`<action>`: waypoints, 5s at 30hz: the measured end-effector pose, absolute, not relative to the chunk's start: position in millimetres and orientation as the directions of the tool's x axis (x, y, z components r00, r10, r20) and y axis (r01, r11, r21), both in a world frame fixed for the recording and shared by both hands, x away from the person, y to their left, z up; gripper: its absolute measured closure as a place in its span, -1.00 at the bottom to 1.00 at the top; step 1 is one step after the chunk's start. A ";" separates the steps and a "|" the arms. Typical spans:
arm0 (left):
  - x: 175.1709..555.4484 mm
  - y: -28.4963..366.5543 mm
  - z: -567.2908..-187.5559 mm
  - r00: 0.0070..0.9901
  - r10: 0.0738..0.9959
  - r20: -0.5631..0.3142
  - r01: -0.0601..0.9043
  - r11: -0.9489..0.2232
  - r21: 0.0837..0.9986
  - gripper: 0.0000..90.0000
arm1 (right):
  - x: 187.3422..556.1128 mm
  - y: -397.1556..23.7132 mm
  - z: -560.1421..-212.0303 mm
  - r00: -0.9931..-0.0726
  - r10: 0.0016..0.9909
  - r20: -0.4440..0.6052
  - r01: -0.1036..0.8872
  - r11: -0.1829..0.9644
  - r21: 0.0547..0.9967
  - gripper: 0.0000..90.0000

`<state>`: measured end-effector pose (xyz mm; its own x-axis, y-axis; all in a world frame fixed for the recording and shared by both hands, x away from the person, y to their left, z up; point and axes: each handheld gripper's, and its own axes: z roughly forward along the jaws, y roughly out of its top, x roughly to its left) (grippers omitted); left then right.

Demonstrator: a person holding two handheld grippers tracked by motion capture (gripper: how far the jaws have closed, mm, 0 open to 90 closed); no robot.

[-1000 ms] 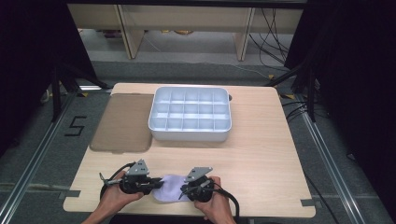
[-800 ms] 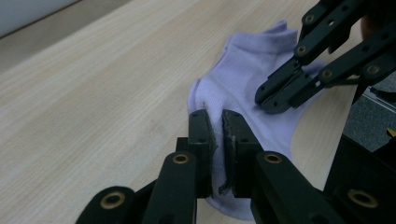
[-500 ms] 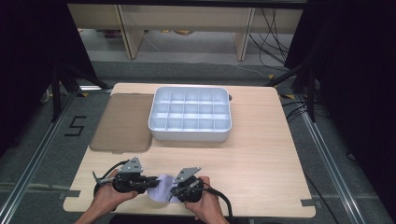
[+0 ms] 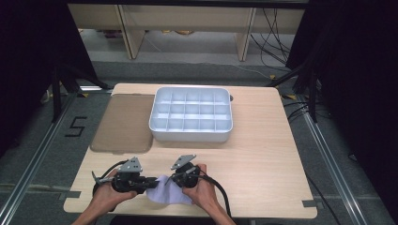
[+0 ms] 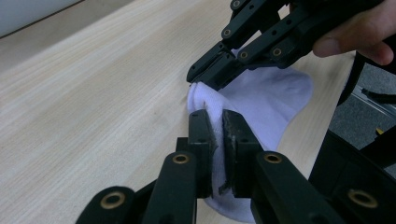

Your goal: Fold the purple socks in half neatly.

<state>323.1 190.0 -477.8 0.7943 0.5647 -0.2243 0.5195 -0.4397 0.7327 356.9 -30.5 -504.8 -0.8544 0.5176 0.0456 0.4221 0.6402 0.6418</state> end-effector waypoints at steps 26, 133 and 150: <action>327.4 189.2 -470.9 0.782 0.571 -0.250 0.533 -0.406 0.742 0.81 | 332.2 -95.3 -490.8 -0.838 0.545 0.027 0.431 0.630 0.646 0.88; 312.8 214.1 -492.1 0.771 0.592 -0.236 0.553 -0.436 0.710 -0.10 | 315.5 -82.3 -477.4 -0.851 0.522 0.065 0.432 0.625 0.650 1.00; 319.7 174.4 -476.5 0.836 0.508 -0.208 0.450 -0.417 0.789 0.44 | 319.5 -100.5 -492.1 -0.833 0.549 0.075 0.476 0.640 0.604 1.00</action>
